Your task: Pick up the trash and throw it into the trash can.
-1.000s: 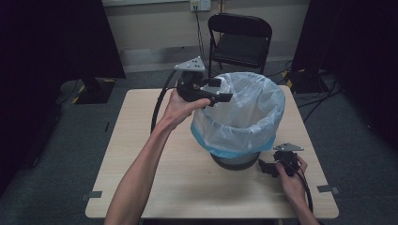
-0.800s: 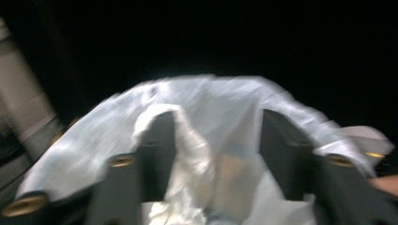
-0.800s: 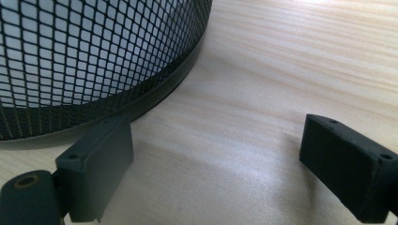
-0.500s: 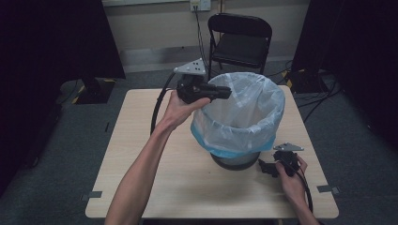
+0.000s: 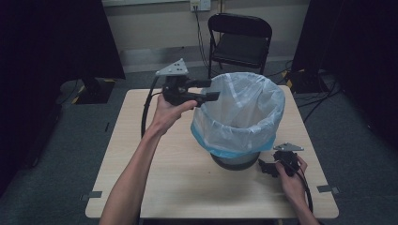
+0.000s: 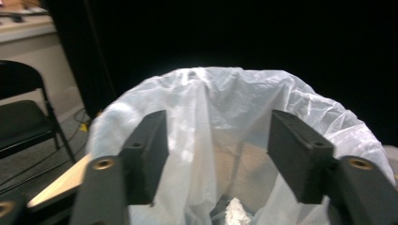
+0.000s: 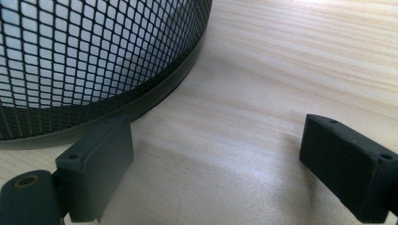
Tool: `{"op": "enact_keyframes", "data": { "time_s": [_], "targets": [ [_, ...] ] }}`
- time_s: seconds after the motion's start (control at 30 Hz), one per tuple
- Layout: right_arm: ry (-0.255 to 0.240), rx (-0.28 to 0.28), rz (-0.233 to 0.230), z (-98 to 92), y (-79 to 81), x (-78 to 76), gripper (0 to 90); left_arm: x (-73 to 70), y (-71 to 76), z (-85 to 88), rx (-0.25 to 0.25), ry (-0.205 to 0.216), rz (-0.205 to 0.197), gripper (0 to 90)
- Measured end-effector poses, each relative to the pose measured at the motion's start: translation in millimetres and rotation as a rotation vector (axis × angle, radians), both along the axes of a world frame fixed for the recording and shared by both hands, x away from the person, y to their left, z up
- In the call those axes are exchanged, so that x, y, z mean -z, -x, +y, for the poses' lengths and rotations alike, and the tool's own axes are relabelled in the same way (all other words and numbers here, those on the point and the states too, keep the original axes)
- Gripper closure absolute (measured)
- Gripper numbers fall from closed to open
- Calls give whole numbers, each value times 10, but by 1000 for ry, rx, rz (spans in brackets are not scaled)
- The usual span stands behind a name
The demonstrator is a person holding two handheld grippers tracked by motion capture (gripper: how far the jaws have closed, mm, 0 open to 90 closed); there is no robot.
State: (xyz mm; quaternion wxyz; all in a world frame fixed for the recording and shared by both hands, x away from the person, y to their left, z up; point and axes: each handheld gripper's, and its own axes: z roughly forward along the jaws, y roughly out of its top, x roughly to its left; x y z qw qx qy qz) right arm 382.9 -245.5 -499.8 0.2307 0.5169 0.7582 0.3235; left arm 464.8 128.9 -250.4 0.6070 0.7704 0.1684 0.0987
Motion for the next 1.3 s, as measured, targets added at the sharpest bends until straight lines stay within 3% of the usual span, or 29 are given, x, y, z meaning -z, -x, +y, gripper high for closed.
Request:
{"op": "enact_keyframes", "data": {
  "time_s": [0.1,0.23,0.43,0.53,0.77,0.8,0.97,1.0,1.03,1.13,1.3],
  "targets": [
    [0,0,0,0,0,0,94,42,29,222,-57,34,1,273],
    [0,0,0,0,0,0,94,166,58,459,-136,-3,-3,236],
    [0,0,0,0,0,0,93,416,124,742,-175,35,51,178],
    [0,0,0,0,0,0,94,563,166,843,-197,24,73,157],
    [0,0,0,0,0,0,94,890,272,1075,-271,-16,106,158],
    [0,0,0,0,0,0,94,971,297,1126,-290,-27,123,172],
    [0,0,0,0,0,0,93,1145,368,1201,-332,-82,129,176],
    [0,0,0,0,0,0,93,1225,404,1240,-380,-91,130,176],
    [0,0,0,0,0,0,94,1263,420,1260,-394,-88,140,177],
    [0,0,0,0,0,0,93,1370,449,1318,-407,-94,166,177],
    [0,0,0,0,0,0,94,1533,522,1373,-410,-148,193,177]
  ]
}}
